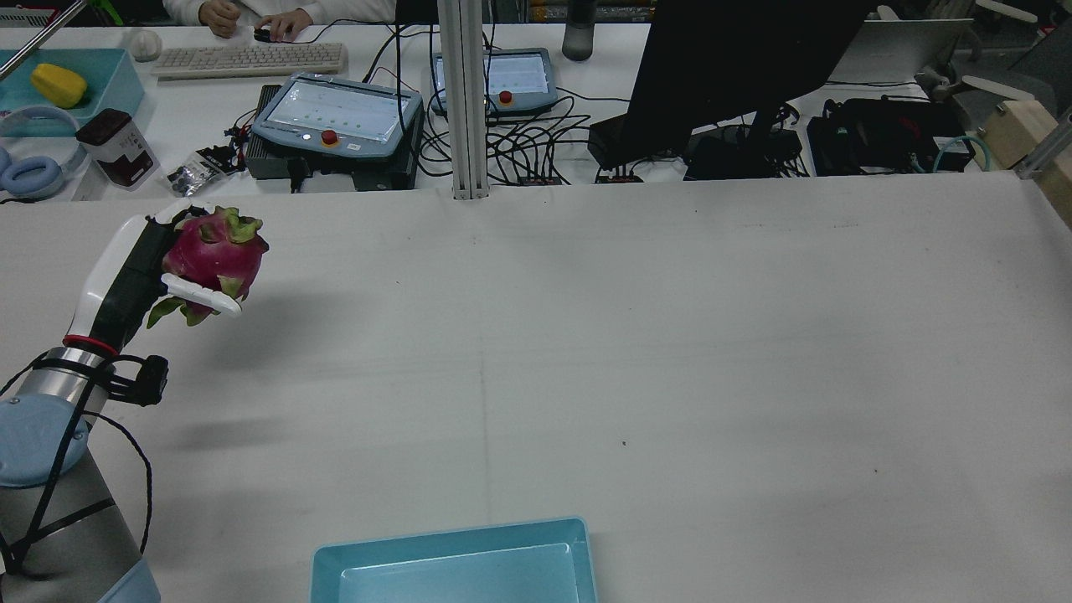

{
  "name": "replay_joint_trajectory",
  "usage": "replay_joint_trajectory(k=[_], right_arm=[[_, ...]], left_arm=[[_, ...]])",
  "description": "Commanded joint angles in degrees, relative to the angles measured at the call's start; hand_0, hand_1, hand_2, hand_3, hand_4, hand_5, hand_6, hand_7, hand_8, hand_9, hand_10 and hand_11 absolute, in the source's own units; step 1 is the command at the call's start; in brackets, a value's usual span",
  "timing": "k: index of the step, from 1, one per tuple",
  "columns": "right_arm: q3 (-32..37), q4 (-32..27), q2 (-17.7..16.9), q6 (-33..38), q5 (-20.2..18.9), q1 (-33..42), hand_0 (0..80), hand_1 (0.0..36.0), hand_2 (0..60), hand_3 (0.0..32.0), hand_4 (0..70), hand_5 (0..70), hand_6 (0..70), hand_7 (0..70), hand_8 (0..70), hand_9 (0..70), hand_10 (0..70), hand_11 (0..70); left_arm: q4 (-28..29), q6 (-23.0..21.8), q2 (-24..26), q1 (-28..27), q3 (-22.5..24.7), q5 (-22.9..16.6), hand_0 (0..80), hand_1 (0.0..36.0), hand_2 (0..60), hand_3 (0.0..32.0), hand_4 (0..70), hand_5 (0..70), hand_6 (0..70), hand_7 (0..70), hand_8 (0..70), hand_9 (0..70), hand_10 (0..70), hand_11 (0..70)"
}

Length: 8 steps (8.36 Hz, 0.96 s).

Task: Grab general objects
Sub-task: 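Lift the dragon fruit off the table with the left hand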

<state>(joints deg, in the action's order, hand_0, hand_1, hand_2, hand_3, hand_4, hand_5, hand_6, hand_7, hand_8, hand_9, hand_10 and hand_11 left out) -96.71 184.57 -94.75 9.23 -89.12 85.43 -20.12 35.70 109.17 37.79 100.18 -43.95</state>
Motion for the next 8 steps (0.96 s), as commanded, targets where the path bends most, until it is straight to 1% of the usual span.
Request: replay_joint_trajectory(k=[1,2,3,4,5,6,7,8], right_arm=[[0.03,0.0,0.0,0.0,0.0,0.0,0.0,0.0,0.0,0.0,0.0,0.0,0.0,0.0,0.0,0.0,0.0,0.0],[0.03,0.0,0.0,0.0,0.0,0.0,0.0,0.0,0.0,0.0,0.0,0.0,0.0,0.0,0.0,0.0,0.0,0.0],[0.03,0.0,0.0,0.0,0.0,0.0,0.0,0.0,0.0,0.0,0.0,0.0,0.0,0.0,0.0,0.0,0.0,0.0],[0.03,0.0,0.0,0.0,0.0,0.0,0.0,0.0,0.0,0.0,0.0,0.0,0.0,0.0,0.0,0.0,0.0,0.0],[-0.05,0.0,0.0,0.0,0.0,0.0,0.0,0.0,0.0,0.0,0.0,0.0,0.0,0.0,0.0,0.0,0.0,0.0],[-0.06,0.0,0.0,0.0,0.0,0.0,0.0,0.0,0.0,0.0,0.0,0.0,0.0,0.0,0.0,0.0,0.0,0.0],[0.03,0.0,0.0,0.0,0.0,0.0,0.0,0.0,0.0,0.0,0.0,0.0,0.0,0.0,0.0,0.0,0.0,0.0],[-0.05,0.0,0.0,0.0,0.0,0.0,0.0,0.0,0.0,0.0,0.0,0.0,0.0,0.0,0.0,0.0,0.0,0.0]], left_arm=[[19.27,5.52,0.17,6.84,-4.0,-15.79,20.1,3.5,60.0,0.0,36.5,70.0,50.0,47.7,57.8,59.9,70.0,70.0],[22.02,5.61,0.08,6.33,-5.07,-17.55,23.1,3.9,60.0,0.0,38.2,70.0,52.1,50.8,57.8,59.8,70.0,70.0],[24.05,5.53,0.17,6.68,-5.17,-22.01,24.3,4.1,60.0,0.0,39.1,70.0,54.2,53.5,58.5,60.6,70.0,70.0],[24.07,5.52,1.04,6.42,-4.99,-27.01,25.3,4.0,60.0,0.0,41.4,70.0,57.7,55.2,60.2,62.5,70.0,70.0],[24.07,5.52,2.44,6.33,-4.47,-30.37,24.5,3.6,60.0,0.0,42.4,70.0,59.5,56.9,61.1,63.7,70.0,70.0],[24.07,5.61,3.93,6.24,-4.12,-34.58,27.5,3.5,60.0,0.0,44.2,70.0,61.7,59.6,62.1,65.0,70.0,70.0],[23.98,5.61,6.3,5.46,-4.03,-40.28,32.7,4.0,60.0,0.0,45.4,70.0,62.7,60.9,62.0,64.9,70.0,70.0],[24.51,5.61,7.19,2.32,-2.2,-41.81,37.9,5.0,60.0,0.0,46.9,70.0,64.2,62.3,62.1,64.8,70.0,70.0]])
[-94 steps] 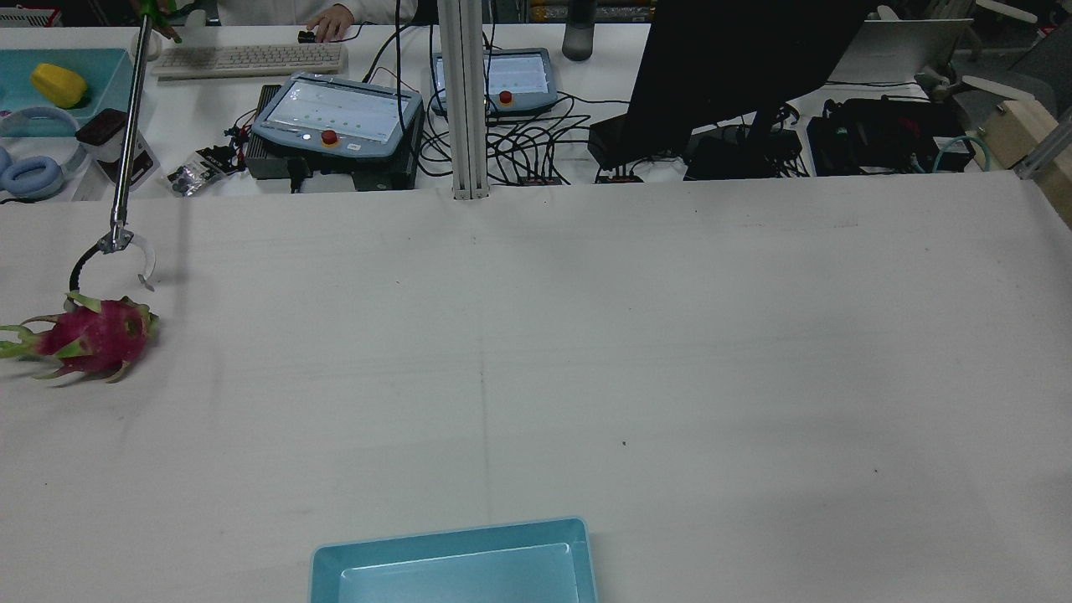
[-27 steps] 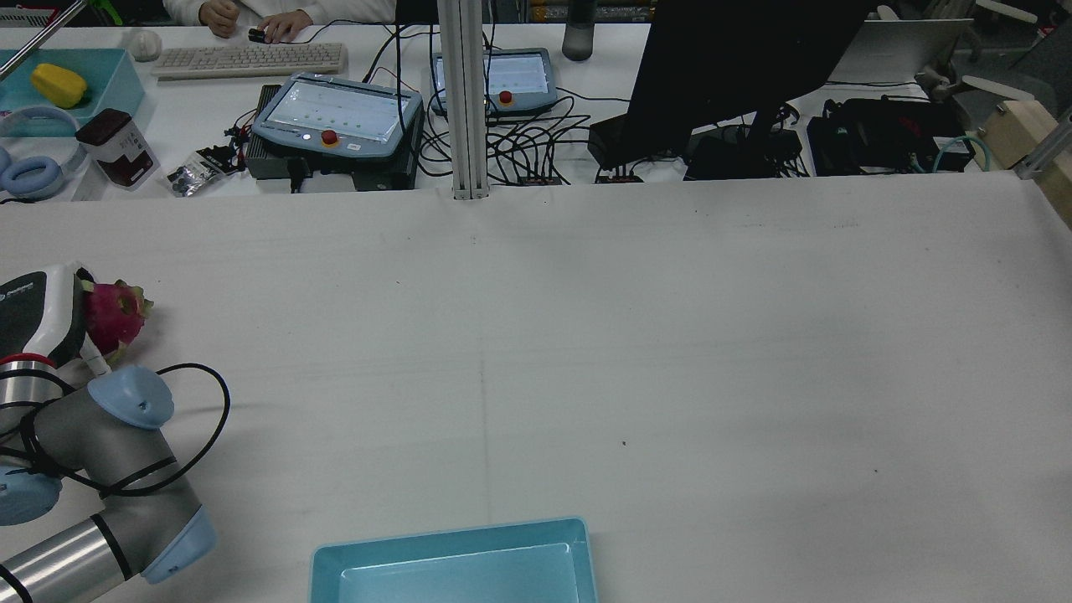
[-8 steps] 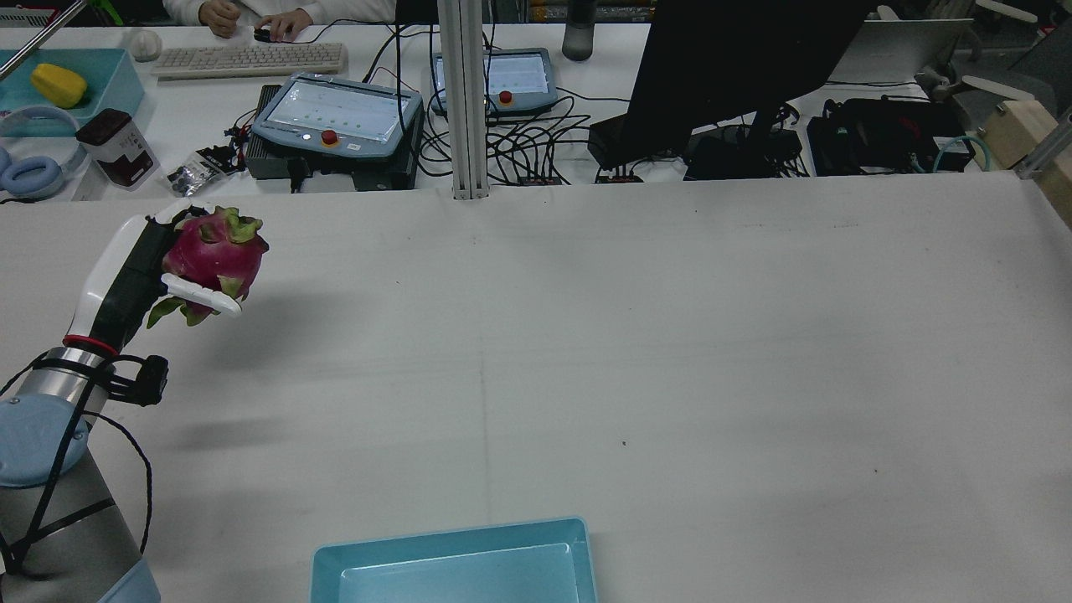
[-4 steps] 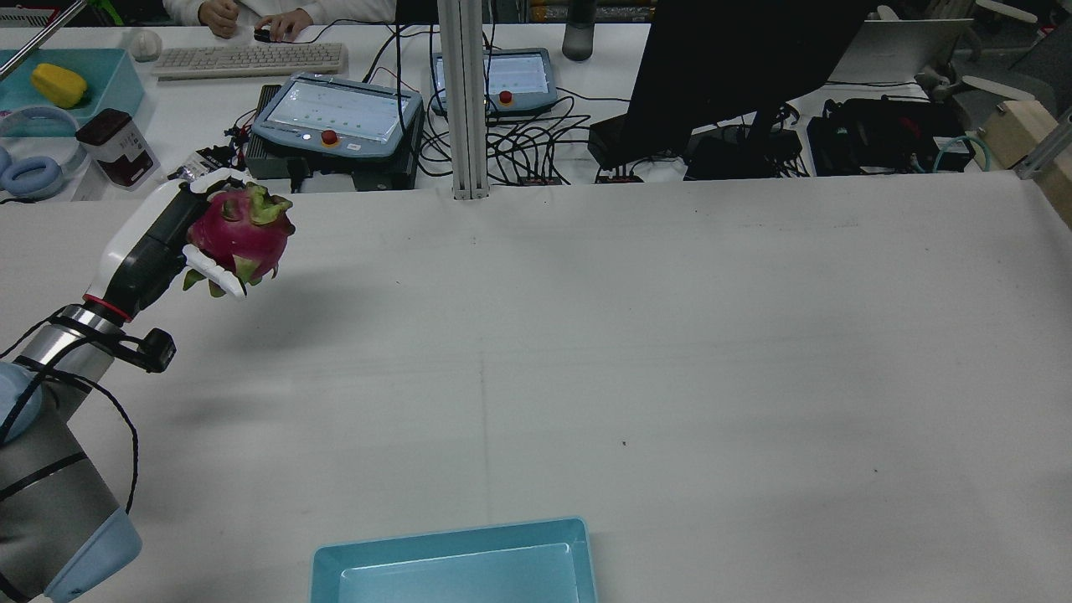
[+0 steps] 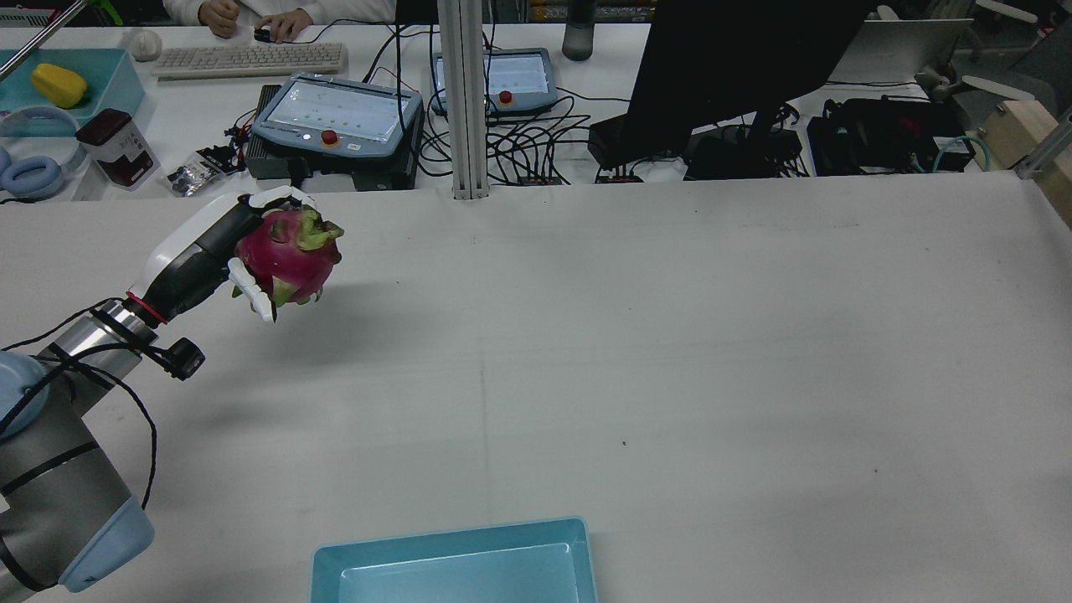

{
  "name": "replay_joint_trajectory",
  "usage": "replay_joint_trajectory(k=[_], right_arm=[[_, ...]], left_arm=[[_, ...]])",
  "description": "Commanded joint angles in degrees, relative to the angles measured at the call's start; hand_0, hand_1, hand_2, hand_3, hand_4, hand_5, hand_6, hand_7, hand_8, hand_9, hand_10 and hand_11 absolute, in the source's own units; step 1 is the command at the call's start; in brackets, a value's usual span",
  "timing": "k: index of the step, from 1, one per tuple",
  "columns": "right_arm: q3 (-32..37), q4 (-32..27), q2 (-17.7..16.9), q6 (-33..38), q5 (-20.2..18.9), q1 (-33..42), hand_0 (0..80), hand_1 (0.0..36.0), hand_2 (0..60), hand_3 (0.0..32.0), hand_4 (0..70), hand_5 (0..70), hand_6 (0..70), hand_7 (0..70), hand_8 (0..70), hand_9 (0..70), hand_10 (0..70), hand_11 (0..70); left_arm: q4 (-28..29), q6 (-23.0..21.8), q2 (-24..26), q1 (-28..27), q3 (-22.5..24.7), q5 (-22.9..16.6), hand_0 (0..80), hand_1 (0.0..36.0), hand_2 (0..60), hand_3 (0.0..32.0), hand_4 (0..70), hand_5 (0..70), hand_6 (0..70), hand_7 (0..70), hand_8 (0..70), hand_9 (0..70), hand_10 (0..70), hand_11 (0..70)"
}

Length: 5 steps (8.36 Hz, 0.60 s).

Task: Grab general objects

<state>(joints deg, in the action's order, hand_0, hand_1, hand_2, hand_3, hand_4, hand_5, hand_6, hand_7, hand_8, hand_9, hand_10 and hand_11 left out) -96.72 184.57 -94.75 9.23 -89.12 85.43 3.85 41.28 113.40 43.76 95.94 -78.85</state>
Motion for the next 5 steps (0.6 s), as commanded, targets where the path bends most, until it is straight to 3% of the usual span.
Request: replay_joint_trajectory(k=[1,5], right_arm=[[-0.04,0.0,0.0,0.09,0.0,0.0,0.0,0.0,0.0,0.0,0.0,0.0,0.0,0.0,0.0,0.0,0.0,0.0],[-0.04,0.0,0.0,0.0,0.0,0.0,0.0,0.0,0.0,0.0,0.0,0.0,0.0,0.0,0.0,0.0,0.0,0.0]], left_arm=[[1.59,0.2,2.97,-7.69,2.84,-7.02,41.7,6.7,60.0,0.0,50.0,70.0,69.0,66.9,63.9,67.0,70.0,70.0],[5.38,1.25,2.36,-14.31,5.2,-8.86,46.7,10.5,60.0,0.0,53.9,70.0,70.0,70.0,67.4,70.0,70.0,70.0]])
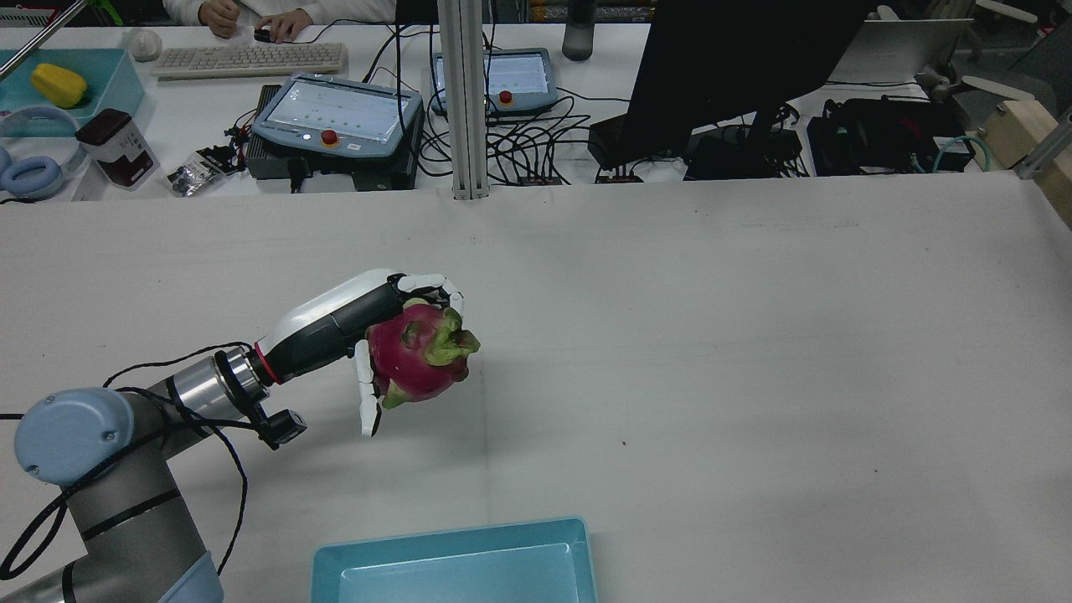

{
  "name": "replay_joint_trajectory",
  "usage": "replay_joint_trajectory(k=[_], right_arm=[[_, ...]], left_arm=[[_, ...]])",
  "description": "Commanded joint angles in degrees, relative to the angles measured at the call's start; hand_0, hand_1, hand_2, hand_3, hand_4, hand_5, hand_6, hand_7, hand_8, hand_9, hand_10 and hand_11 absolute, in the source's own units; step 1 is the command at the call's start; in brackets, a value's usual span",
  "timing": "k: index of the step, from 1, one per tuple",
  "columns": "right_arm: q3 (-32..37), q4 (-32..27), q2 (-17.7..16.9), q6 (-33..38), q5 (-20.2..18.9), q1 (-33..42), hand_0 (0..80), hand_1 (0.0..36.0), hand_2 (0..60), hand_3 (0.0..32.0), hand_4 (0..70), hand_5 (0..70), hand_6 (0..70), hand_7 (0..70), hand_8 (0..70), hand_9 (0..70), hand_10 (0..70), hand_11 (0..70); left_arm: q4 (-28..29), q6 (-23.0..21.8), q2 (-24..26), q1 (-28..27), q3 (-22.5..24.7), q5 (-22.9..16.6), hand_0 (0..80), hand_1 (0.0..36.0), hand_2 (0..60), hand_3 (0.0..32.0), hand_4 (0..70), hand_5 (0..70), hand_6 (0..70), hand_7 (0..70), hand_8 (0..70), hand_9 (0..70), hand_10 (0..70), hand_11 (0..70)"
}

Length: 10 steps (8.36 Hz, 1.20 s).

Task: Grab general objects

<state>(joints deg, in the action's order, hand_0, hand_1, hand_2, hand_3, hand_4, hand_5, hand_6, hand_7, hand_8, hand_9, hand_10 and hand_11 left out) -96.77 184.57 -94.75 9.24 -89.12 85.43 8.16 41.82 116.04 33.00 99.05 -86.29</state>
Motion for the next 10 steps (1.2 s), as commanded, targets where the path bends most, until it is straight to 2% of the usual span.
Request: replay_joint_trajectory(k=[1,2,3,6,8,9,10], right_arm=[[0.0,0.0,0.0,-0.01,0.0,0.0,0.0,0.0,0.0,0.0,0.0,0.0,0.0,0.0,0.0,0.0,0.0,0.0],[0.0,0.0,0.0,-0.01,0.0,0.0,0.0,0.0,0.0,0.0,0.0,0.0,0.0,0.0,0.0,0.0,0.0,0.0],[0.0,0.0,0.0,-0.01,0.0,0.0,0.0,0.0,0.0,0.0,0.0,0.0,0.0,0.0,0.0,0.0,0.0,0.0],[0.0,0.0,0.0,-0.01,0.0,0.0,0.0,0.0,0.0,0.0,0.0,0.0,0.0,0.0,0.0,0.0,0.0,0.0],[0.0,0.0,0.0,-0.01,0.0,0.0,0.0,0.0,0.0,0.0,0.0,0.0,0.0,0.0,0.0,0.0,0.0,0.0],[0.0,0.0,0.0,-0.01,0.0,0.0,0.0,0.0,0.0,0.0,0.0,0.0,0.0,0.0,0.0,0.0,0.0,0.0],[0.0,0.0,0.0,-0.01,0.0,0.0,0.0,0.0,0.0,0.0,0.0,0.0,0.0,0.0,0.0,0.0,0.0,0.0]], left_arm=[[1.06,0.98,-1.33,-3.81,3.59,-4.91,47.5,11.8,60.0,0.0,55.4,70.0,70.0,70.0,68.2,70.0,70.0,70.0],[1.07,1.25,-1.43,-3.99,5.17,-6.07,47.9,12.5,60.0,0.0,55.8,70.0,70.0,70.0,68.0,70.0,70.0,70.0],[1.07,2.73,-2.21,-4.69,6.75,-6.17,49.4,14.7,60.0,0.0,55.0,70.0,70.0,70.0,66.2,70.0,70.0,70.0],[1.24,3.01,-2.83,-8.65,9.14,-6.26,53.5,21.3,60.0,0.0,54.9,70.0,70.0,70.0,64.3,70.0,70.0,70.0],[2.37,3.1,-3.27,-12.32,9.76,-7.31,59.3,27.9,60.0,0.0,52.2,70.0,70.0,70.0,54.5,70.0,70.0,70.0],[2.64,3.1,-3.27,-14.34,9.67,-9.84,60.0,27.7,60.0,0.0,47.9,70.0,66.1,70.0,50.3,67.5,68.1,70.0],[4.13,3.1,-3.36,-14.19,9.58,-10.13,59.6,21.8,32.8,0.0,40.0,70.0,56.5,70.0,41.8,56.3,56.1,70.0]])
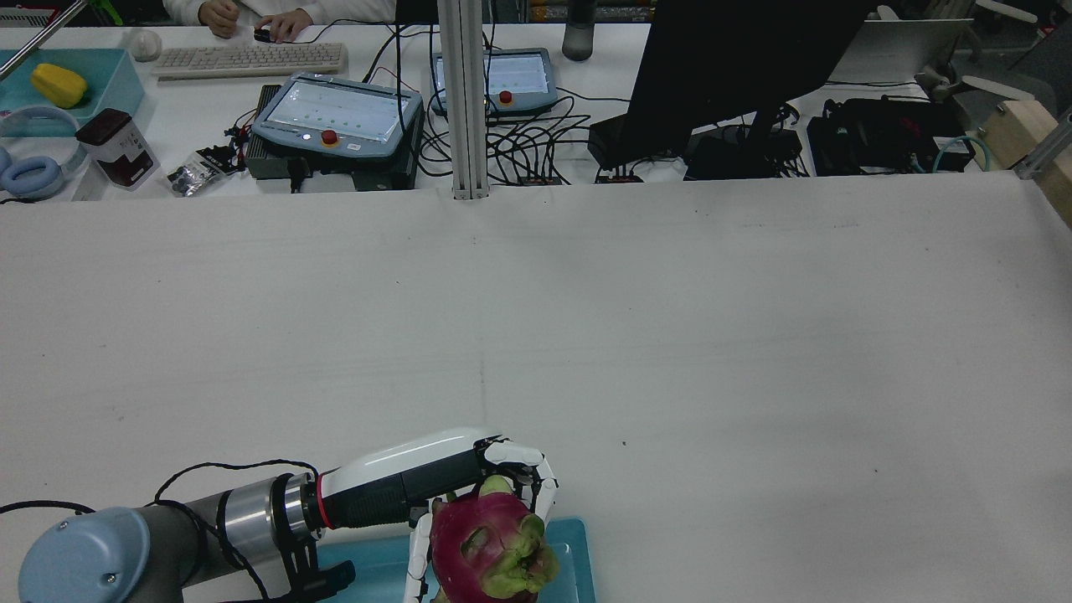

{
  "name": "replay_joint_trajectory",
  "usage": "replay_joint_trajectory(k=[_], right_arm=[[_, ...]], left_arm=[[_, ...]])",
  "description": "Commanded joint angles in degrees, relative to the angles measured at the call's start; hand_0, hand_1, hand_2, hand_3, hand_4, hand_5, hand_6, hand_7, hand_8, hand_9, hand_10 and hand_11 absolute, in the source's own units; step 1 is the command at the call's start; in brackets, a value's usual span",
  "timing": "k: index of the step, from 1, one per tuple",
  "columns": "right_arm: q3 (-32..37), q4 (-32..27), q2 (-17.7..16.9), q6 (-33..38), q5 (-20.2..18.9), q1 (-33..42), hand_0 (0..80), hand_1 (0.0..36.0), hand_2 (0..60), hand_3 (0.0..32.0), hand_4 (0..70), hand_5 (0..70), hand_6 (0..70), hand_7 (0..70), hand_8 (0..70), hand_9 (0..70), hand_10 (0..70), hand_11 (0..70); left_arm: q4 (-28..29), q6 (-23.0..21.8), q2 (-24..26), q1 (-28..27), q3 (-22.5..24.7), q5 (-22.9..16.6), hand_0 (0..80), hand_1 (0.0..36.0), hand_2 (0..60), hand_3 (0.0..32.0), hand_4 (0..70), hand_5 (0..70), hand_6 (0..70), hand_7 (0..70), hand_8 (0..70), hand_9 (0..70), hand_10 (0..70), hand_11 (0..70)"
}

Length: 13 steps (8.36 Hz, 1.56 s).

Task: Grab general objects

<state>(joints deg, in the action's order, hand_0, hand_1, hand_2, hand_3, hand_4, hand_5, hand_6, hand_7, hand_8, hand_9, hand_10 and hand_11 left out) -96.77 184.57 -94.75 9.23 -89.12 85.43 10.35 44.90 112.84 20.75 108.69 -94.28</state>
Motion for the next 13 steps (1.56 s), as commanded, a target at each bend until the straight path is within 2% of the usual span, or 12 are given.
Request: replay_joint_trajectory(k=[1,2,3,4,5,7,8,9,10,13], right_arm=[[0.0,0.0,0.0,0.0,0.0,0.0,0.0,0.0,0.0,0.0,0.0,0.0,0.0,0.0,0.0,0.0,0.0,0.0],[0.0,0.0,0.0,0.0,0.0,0.0,0.0,0.0,0.0,0.0,0.0,0.0,0.0,0.0,0.0,0.0,0.0,0.0],[0.0,0.0,0.0,0.0,0.0,0.0,0.0,0.0,0.0,0.0,0.0,0.0,0.0,0.0,0.0,0.0,0.0,0.0],[0.0,0.0,0.0,0.0,0.0,0.0,0.0,0.0,0.0,0.0,0.0,0.0,0.0,0.0,0.0,0.0,0.0,0.0],[0.0,0.0,0.0,0.0,0.0,0.0,0.0,0.0,0.0,0.0,0.0,0.0,0.0,0.0,0.0,0.0,0.0,0.0],[0.0,0.0,0.0,0.0,0.0,0.0,0.0,0.0,0.0,0.0,0.0,0.0,0.0,0.0,0.0,0.0,0.0,0.0],[0.0,0.0,0.0,0.0,0.0,0.0,0.0,0.0,0.0,0.0,0.0,0.0,0.0,0.0,0.0,0.0,0.0,0.0],[0.0,0.0,0.0,0.0,0.0,0.0,0.0,0.0,0.0,0.0,0.0,0.0,0.0,0.0,0.0,0.0,0.0,0.0],[0.0,0.0,0.0,0.0,0.0,0.0,0.0,0.0,0.0,0.0,0.0,0.0,0.0,0.0,0.0,0.0,0.0,0.0],[0.0,0.0,0.0,0.0,0.0,0.0,0.0,0.0,0.0,0.0,0.0,0.0,0.0,0.0,0.0,0.0,0.0,0.0]], left_arm=[[2.04,0.01,-0.16,-2.03,-0.06,-2.14,58.7,19.5,9.0,0.0,23.1,70.0,32.7,44.0,19.7,29.1,26.5,39.6],[2.13,0.01,-0.07,-1.94,0.03,-2.14,62.3,23.3,0.2,0.0,5.9,70.0,13.7,20.4,2.7,5.4,7.2,13.0],[2.39,0.01,-0.16,-1.85,-0.06,-2.14,61.1,22.3,0.0,0.0,8.4,50.9,8.3,13.3,0.6,1.2,3.9,8.2],[2.74,-0.08,-0.16,-1.85,-0.15,-2.14,60.2,21.7,0.0,0.0,12.6,0.0,6.2,10.3,0.2,0.6,2.9,6.8],[3.7,-0.17,-0.25,-1.76,-0.32,-2.14,59.0,21.4,0.0,0.0,8.2,0.0,2.5,2.5,0.0,0.0,2.1,5.7],[7.99,-0.43,-2.34,-1.68,-0.15,-1.53,58.5,21.4,0.0,0.0,5.6,0.0,0.3,0.6,0.0,0.0,1.6,5.1],[10.89,-0.52,-4.53,-1.68,0.03,-1.35,58.3,21.1,0.0,4.6,2.8,0.0,0.0,0.0,0.0,0.0,1.8,5.4],[11.53,-0.61,-5.08,-1.68,-0.06,-0.39,58.6,22.4,0.0,9.2,0.1,0.0,0.0,0.4,0.0,0.0,3.2,7.5],[11.53,-0.52,-5.08,-1.68,0.03,0.05,58.6,22.7,0.0,15.4,0.0,0.0,0.0,0.0,0.0,0.0,1.7,5.3],[11.1,-0.78,-5.08,-1.33,-0.41,0.14,56.5,21.3,0.0,11.8,0.0,0.0,0.0,0.0,0.0,0.0,0.0,0.9]])
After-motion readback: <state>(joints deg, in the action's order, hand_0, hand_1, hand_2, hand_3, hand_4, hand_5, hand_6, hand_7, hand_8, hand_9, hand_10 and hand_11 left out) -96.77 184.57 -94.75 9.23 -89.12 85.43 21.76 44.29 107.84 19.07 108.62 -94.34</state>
